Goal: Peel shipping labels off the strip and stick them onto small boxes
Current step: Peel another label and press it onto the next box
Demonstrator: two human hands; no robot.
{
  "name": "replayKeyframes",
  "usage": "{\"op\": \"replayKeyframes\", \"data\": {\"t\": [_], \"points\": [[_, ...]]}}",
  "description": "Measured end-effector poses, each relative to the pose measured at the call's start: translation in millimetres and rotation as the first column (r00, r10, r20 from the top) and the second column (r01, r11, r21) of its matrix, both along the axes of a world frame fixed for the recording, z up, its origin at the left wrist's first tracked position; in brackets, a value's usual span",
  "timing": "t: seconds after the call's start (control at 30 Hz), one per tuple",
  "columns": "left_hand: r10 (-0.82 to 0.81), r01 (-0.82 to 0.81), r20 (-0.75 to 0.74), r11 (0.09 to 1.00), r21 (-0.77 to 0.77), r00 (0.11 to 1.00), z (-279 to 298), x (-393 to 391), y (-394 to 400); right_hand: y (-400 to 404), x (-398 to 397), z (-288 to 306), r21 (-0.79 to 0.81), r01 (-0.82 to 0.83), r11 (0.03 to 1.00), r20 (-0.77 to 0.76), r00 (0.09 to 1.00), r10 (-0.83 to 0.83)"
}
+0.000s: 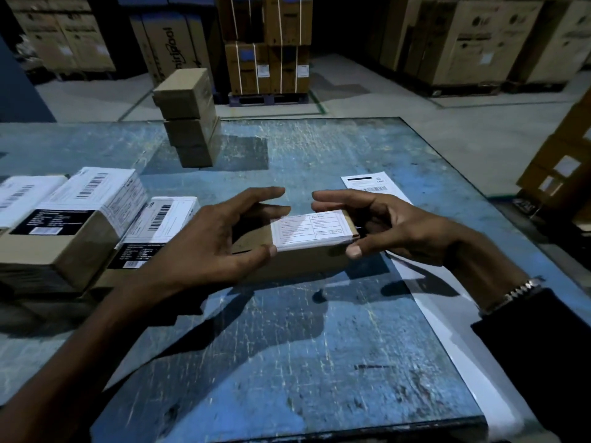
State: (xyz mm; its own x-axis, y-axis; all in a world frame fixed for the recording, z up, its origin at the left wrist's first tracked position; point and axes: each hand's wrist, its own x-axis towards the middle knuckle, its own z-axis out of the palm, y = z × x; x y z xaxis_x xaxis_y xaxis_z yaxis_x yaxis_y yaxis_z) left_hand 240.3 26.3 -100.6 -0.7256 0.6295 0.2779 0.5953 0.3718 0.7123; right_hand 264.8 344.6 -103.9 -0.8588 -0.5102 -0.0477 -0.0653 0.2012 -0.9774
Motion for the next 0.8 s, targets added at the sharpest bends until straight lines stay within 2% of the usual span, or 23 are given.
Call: {"op": "replayKeyframes", "data": {"t": [0.1,0.2,0.4,0.53,0.6,0.7,0.8], "points": [[0.100,-0.099,-0.030,0.995,0.023,0.995,-2,5,5,-22,1,-3,0.175,0.146,0.974,-0.139,0.983,-0.122],[0.120,-0.123,-0.117,0.992,-0.025,0.986,-3,5,9,-31,1,-7,0.209,0.263,0.942,-0.242,0.947,-0.211],[0.073,-0.085,-0.132,0.993,-0.088,0.989,-1,4,7,-15,1,1,0.204,0.071,0.976,-0.120,0.992,-0.047],[0.055,-0.058,-0.057,0.996,-0.063,0.997,1,5,7,-8,2,0,0.060,0.011,0.998,0.024,1.000,-0.012],[0.060,-0.060,-0.018,0.998,-0.030,0.998,2,5,6,-8,2,-2,0.021,0.025,0.999,0.062,0.998,-0.026],[0.067,-0.068,-0.041,0.997,-0.025,0.997,2,5,5,-19,-1,-4,0.080,0.138,0.987,0.017,0.990,-0.140],[0.064,-0.065,-0.038,0.998,-0.017,0.997,1,4,5,-24,-2,-7,-0.024,0.216,0.976,0.095,0.973,-0.213]]}}
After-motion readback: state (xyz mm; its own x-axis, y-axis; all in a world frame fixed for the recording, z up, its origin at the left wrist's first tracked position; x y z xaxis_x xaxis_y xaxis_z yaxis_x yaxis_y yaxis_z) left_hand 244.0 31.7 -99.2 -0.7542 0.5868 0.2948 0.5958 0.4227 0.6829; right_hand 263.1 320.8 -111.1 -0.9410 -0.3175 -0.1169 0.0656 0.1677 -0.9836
